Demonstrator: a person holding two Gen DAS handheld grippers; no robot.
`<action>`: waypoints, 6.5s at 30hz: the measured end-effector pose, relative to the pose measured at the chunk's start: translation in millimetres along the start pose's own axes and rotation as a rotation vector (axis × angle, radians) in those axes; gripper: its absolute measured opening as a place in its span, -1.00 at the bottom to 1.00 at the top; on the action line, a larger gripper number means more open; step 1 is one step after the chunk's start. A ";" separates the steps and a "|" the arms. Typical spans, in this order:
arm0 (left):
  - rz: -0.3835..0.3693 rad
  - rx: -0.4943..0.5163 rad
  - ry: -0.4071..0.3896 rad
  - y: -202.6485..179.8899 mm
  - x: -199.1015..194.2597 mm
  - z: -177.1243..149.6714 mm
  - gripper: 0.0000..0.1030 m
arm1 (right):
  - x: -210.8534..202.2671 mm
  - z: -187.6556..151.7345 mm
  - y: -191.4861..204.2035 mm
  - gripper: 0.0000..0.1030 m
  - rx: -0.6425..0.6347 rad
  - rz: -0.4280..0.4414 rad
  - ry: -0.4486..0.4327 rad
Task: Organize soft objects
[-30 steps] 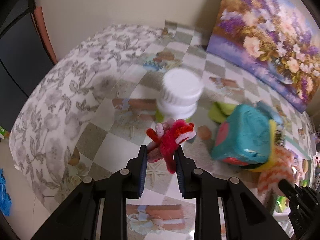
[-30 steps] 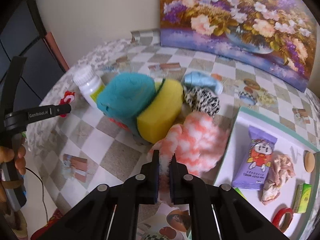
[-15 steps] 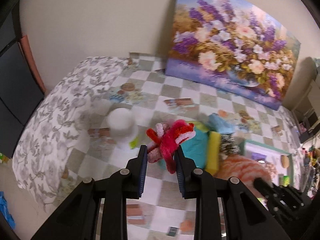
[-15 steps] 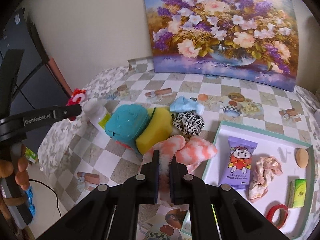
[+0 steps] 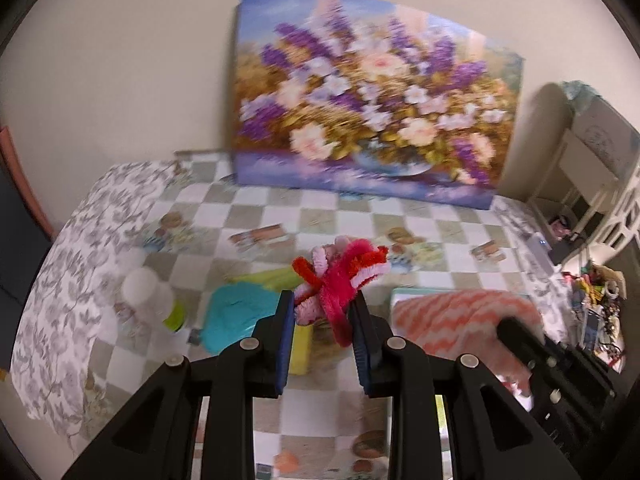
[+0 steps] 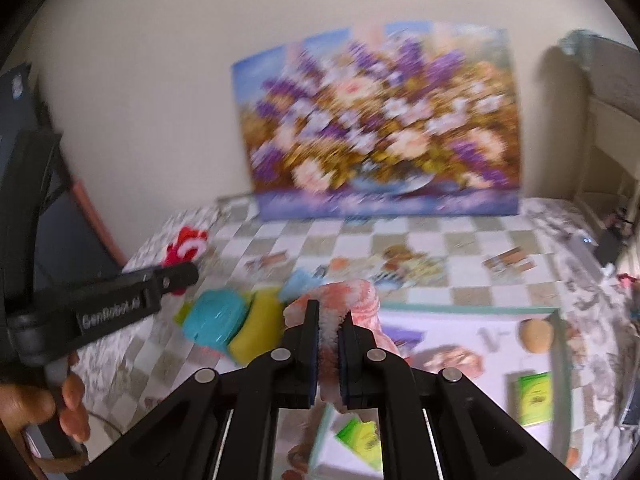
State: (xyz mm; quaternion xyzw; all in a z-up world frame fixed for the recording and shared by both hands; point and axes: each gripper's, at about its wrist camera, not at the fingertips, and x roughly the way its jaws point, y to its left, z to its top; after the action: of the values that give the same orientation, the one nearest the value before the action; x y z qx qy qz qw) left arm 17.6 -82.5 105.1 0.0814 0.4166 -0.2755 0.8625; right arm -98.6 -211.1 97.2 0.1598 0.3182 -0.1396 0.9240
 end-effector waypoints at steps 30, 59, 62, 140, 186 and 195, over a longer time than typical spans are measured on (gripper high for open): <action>-0.208 0.321 0.214 -179.9 118.6 -55.8 -0.45 | 28.1 -42.9 -173.1 -0.84 0.312 -0.276 0.184; -0.190 0.249 0.287 -160.8 124.9 -59.0 0.15 | 46.7 -68.5 -161.2 -0.36 0.275 -0.282 0.355; -0.159 0.212 0.287 -149.0 119.8 -54.5 0.20 | 42.0 -64.8 -158.1 -0.26 0.268 -0.289 0.336; 0.002 -0.353 0.256 70.3 91.5 -43.2 0.73 | 109.5 -18.4 -7.1 0.69 0.011 -0.074 0.352; -0.082 -0.570 0.281 71.7 108.6 -62.3 -0.23 | 109.0 -25.0 -11.9 0.68 0.039 -0.027 0.372; -0.066 -0.627 0.275 82.1 112.1 -67.9 -0.23 | 110.8 -25.9 -10.0 0.68 0.026 -0.030 0.380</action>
State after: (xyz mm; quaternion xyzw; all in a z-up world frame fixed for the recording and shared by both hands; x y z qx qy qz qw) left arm 72.5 -34.5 -31.2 -0.1646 0.5958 -0.1484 0.7719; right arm -32.3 -227.5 5.6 0.1904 0.4874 -0.1246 0.8430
